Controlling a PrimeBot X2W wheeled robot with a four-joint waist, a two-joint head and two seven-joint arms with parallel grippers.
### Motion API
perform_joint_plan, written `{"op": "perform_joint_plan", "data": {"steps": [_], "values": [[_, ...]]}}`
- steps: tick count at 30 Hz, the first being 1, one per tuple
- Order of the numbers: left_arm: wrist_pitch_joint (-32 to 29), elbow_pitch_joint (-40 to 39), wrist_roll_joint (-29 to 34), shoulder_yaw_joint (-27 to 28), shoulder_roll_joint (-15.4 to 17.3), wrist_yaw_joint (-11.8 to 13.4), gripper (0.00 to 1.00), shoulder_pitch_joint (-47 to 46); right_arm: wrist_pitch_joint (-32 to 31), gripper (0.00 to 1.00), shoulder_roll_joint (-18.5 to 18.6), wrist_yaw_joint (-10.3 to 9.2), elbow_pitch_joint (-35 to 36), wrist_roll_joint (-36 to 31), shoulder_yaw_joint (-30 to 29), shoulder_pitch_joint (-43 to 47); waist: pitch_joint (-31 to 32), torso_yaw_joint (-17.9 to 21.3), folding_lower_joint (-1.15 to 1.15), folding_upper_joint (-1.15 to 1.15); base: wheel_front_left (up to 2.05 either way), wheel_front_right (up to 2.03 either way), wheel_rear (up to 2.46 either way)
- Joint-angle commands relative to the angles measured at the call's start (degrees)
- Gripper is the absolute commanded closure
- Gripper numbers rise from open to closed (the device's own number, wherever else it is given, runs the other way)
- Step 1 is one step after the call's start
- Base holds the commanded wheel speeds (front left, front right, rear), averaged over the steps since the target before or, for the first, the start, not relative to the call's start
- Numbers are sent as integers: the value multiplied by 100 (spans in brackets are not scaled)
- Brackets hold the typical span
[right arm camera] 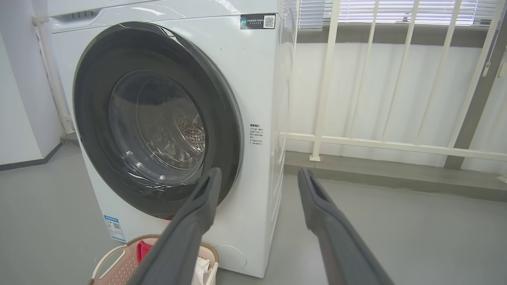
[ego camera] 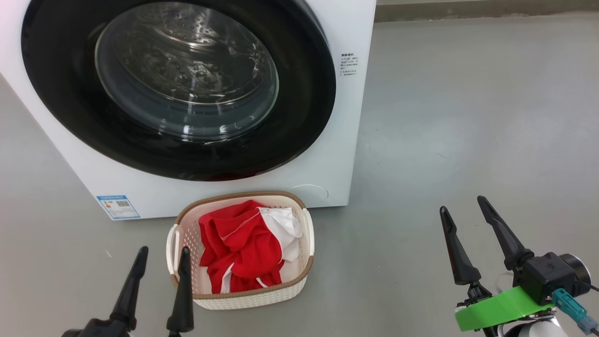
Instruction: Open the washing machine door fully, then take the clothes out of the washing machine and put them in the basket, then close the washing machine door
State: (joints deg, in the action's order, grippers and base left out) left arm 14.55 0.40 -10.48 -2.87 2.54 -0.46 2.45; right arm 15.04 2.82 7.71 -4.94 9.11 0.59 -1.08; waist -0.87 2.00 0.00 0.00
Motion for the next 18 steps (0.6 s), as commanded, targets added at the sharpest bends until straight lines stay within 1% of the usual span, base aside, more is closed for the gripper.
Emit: {"op": "perform_joint_plan", "data": {"steps": [1,10,18], "values": [[45,-118,39,216,37,16,0,-113,-10,0,6,-22,154,56,96,11,-12,6,0,0,0,0,0],[45,-119,19,229,36,2,0,-117,-9,0,6,-22,145,69,63,28,-34,17,0,0,0,0,0],[45,-278,80,247,36,-35,0,-145,-9,0,6,-22,148,48,14,9,-75,17,0,0,0,0,0]]}}
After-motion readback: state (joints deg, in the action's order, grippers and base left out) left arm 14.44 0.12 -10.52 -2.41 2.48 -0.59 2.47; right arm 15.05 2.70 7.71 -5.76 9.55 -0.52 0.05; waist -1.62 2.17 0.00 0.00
